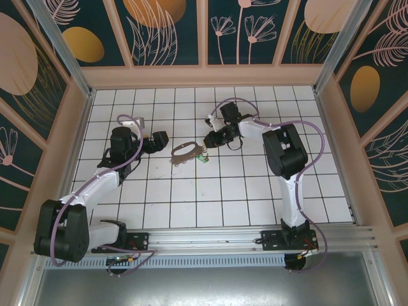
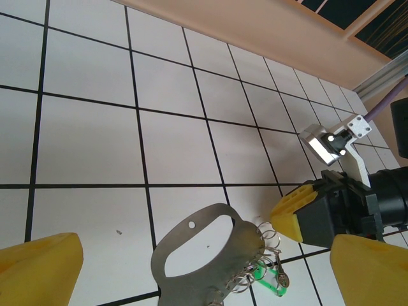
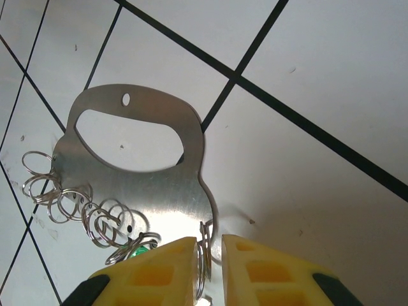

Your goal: Put the keys on the keyring

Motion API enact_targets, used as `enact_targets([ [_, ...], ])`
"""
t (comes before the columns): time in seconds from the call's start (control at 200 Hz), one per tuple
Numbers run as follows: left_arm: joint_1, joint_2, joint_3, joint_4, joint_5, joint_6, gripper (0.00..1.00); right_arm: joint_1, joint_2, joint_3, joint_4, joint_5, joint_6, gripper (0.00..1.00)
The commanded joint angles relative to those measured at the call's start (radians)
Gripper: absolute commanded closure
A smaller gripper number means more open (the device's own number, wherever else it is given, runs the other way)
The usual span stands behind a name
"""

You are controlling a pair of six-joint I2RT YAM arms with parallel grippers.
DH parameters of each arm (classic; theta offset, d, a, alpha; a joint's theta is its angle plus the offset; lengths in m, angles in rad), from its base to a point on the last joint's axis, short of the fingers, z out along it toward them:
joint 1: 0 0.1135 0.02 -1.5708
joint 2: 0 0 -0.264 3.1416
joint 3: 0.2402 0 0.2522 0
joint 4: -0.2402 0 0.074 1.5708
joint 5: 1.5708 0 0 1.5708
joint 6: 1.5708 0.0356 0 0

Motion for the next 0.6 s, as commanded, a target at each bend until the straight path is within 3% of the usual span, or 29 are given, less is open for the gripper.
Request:
enact_targets([
  [0.0, -0.004, -0.02, -0.01, 0.002, -0.004, 0.018, 0.01, -0.004, 0.03, 0.01, -0.03, -0.016, -0.025, 0.82],
  [0.405, -0.004, -0.026, -0.011, -0.002, -0.008, 0.019, 0.01, -0.004, 0.034, 0.009, -0.025, -0.017, -0.025, 0.94],
  [0.596, -0.004, -0.031, -0.012, -0.003, -0.01, 0.021, 0.01, -0.004, 0.024, 0.002, -0.027, -0.026, -0.03, 0.9],
])
